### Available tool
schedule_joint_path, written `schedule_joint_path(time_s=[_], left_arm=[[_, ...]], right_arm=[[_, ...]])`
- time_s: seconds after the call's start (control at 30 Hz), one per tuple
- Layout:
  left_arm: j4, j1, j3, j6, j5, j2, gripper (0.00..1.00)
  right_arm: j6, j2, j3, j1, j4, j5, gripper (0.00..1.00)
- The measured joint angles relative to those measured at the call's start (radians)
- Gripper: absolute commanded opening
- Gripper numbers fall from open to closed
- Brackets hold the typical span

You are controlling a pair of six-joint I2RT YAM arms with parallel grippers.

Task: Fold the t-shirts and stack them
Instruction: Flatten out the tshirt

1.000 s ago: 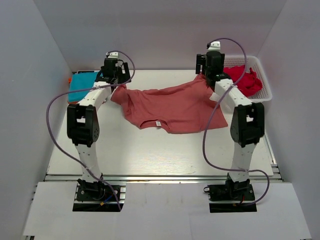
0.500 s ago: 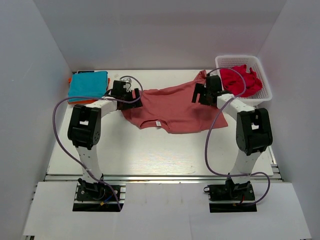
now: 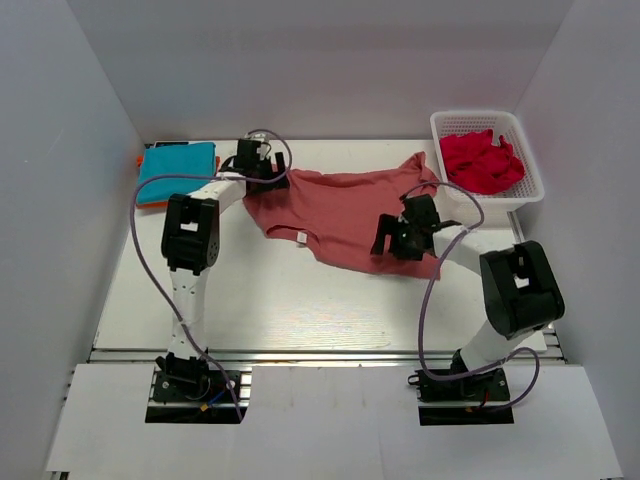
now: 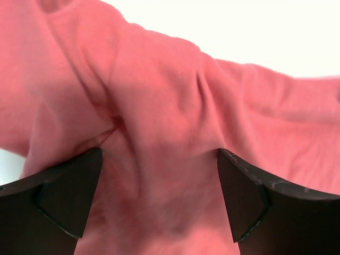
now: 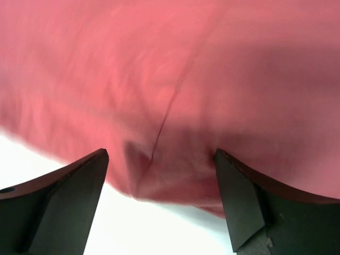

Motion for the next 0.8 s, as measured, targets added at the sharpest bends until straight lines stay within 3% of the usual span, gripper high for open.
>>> schedule_joint_path(time_s=[0.2, 0.37, 0.6, 0.8], left_arm=[[0.018, -0.002, 0.325, 0.001, 0.037, 0.222, 0.99], [0.062, -0.027, 0.682, -0.031, 0.097, 0.465, 0.99], [0.192, -0.099, 0.714, -0.053, 0.084, 0.52, 0.99], [0.195, -0.125, 0.713, -0.057, 0.051, 0.52, 0.99]], right_arm=[[-0.079, -0.095, -0.096, 0.218, -0.031, -0.13, 0.85], [-0.253, -0.018, -0.029, 0.408, -0.064, -0.367, 0.85], [-0.478, 0.249, 0.269, 0.542, -0.052, -0.653, 0.89], [-0.564, 0.265, 0.334, 0.578, -0.032, -0.738, 0.91]])
